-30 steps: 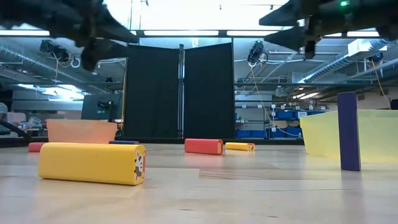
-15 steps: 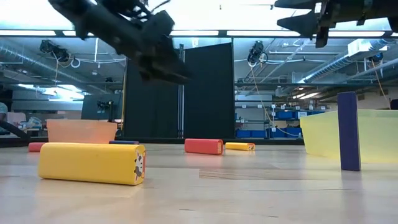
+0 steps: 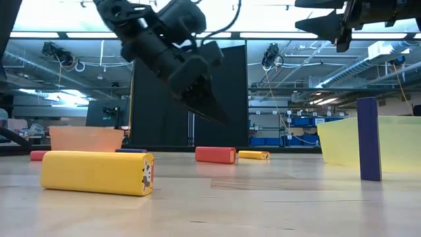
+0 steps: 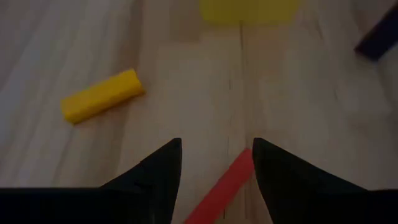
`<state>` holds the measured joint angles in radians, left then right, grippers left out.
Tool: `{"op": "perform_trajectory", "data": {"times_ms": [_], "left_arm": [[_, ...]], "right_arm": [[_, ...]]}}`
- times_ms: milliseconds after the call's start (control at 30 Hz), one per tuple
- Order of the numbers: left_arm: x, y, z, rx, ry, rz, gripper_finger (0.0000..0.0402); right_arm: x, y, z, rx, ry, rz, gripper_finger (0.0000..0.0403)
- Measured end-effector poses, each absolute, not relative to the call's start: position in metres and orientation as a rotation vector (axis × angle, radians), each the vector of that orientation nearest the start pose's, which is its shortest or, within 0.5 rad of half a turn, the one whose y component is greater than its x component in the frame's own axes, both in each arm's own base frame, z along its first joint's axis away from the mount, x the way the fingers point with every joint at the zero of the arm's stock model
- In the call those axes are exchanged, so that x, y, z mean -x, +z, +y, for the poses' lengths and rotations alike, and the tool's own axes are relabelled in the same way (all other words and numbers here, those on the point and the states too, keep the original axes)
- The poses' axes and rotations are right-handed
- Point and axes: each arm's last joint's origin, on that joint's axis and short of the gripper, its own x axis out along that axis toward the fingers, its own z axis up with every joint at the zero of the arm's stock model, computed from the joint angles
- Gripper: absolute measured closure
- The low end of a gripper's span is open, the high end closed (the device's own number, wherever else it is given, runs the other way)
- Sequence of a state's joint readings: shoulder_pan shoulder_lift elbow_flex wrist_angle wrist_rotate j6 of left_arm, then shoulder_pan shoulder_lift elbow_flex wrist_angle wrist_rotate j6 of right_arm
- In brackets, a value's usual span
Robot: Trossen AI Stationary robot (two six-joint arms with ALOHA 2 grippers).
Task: Sort blocks
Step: Put the top middle orange block into the orange transparent bin
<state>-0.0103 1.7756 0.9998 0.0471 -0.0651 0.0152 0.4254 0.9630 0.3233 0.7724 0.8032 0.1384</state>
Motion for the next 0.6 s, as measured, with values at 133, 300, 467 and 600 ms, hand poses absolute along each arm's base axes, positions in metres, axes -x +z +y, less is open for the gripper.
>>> {"op": "perform_trajectory", "data": {"times_ms": [133,300,467,600], "left_arm": [[-0.375,0.167,-0.004,-0.113,0.009,0.867,0.0170],[-0.387,0.165,-0.004,-0.161,-0.019,0.984,0.0158],[-0.392,0.158,-0.005,-0.162,-0.052,1.014,0.0158],[-0.391,0.150,-0.002,-0.151,-0.044,1.052,0.0158]], "right_arm": [[-0.181,0.233,0.059,-0.210,-0.370,-0.129,0.0149],[-0.181,0.233,0.059,-0.209,-0.370,-0.127,0.0149],[-0.181,0.232,0.059,-0.206,-0.369,-0.123,0.0149],[-0.181,0.232,0.059,-0.202,-0.369,-0.118,0.0149]]}}
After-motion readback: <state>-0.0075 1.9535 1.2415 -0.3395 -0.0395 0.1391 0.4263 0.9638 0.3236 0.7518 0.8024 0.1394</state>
